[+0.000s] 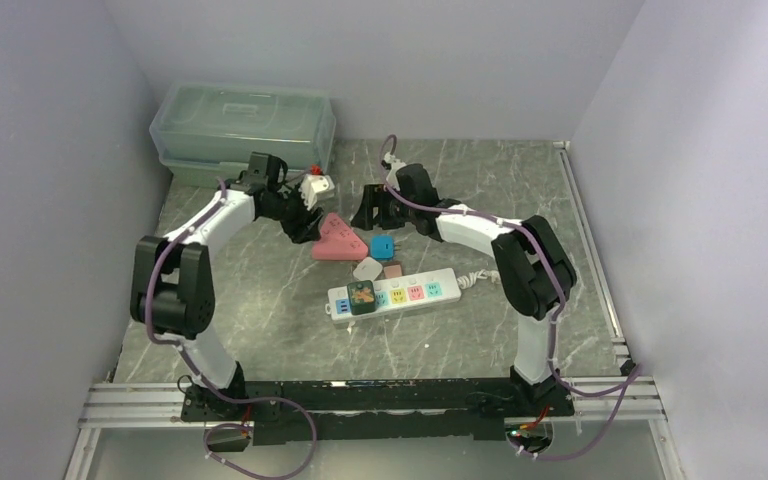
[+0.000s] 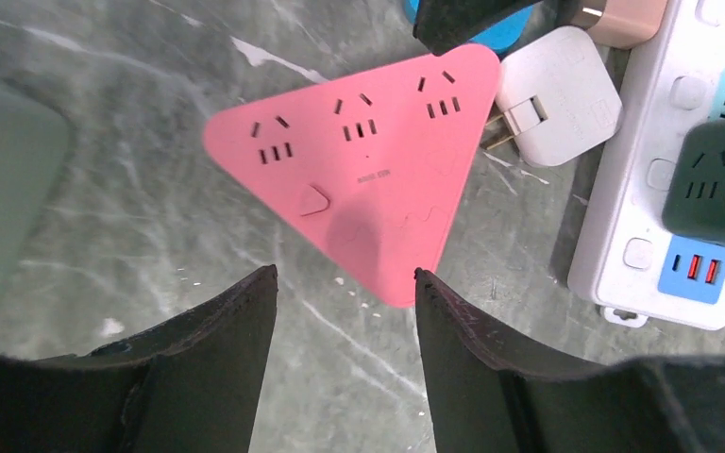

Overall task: Insert the plug
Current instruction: Pick up the plug from the center of the board.

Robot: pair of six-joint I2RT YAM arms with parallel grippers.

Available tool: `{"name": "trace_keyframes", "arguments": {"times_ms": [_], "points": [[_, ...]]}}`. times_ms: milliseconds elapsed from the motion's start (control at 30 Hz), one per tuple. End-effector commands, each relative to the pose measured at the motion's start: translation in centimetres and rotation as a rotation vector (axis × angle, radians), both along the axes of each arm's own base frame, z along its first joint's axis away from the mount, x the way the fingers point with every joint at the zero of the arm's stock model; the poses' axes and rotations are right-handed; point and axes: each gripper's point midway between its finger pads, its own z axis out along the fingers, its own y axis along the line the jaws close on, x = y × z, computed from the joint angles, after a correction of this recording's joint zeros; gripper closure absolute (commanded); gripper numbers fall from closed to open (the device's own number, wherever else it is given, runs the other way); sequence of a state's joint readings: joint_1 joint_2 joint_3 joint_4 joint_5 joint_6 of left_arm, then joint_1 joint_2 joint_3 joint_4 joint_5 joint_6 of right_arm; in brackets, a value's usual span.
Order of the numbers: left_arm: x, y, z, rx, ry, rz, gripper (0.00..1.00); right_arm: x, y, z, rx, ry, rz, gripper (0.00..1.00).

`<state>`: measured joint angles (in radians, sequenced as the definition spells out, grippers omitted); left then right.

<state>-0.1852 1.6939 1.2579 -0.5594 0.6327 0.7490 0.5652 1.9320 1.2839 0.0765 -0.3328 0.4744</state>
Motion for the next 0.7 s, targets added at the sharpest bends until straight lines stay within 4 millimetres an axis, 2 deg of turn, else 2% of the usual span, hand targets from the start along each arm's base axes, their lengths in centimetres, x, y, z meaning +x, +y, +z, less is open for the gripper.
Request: {"name": "trace_keyframes", "arguments": {"times_ms": [0, 200, 433, 667], "points": [[-0.3, -0.8, -1.6, -0.050, 0.128, 0.046, 0.40, 0.4, 1.7, 2.2, 0.089, -0.039, 0.053, 0.27], [-0.8, -0.8, -3.3, -0.076, 0.248, 0.131, 0.41, 0.8, 2.5, 1.3, 0.113, -0.019, 0.070, 0.27], [-1.5, -0.6, -4.4, -0.143, 0.403, 0.208, 0.41, 0.9, 3.0, 0.8, 0.130, -0.007, 0.078, 0.27], [-1.9, 0.4, -7.4, -0.091, 0.476, 0.243, 0.48, 0.5, 2.9, -0.4, 0.128, 0.010, 0.085, 0.28]]}}
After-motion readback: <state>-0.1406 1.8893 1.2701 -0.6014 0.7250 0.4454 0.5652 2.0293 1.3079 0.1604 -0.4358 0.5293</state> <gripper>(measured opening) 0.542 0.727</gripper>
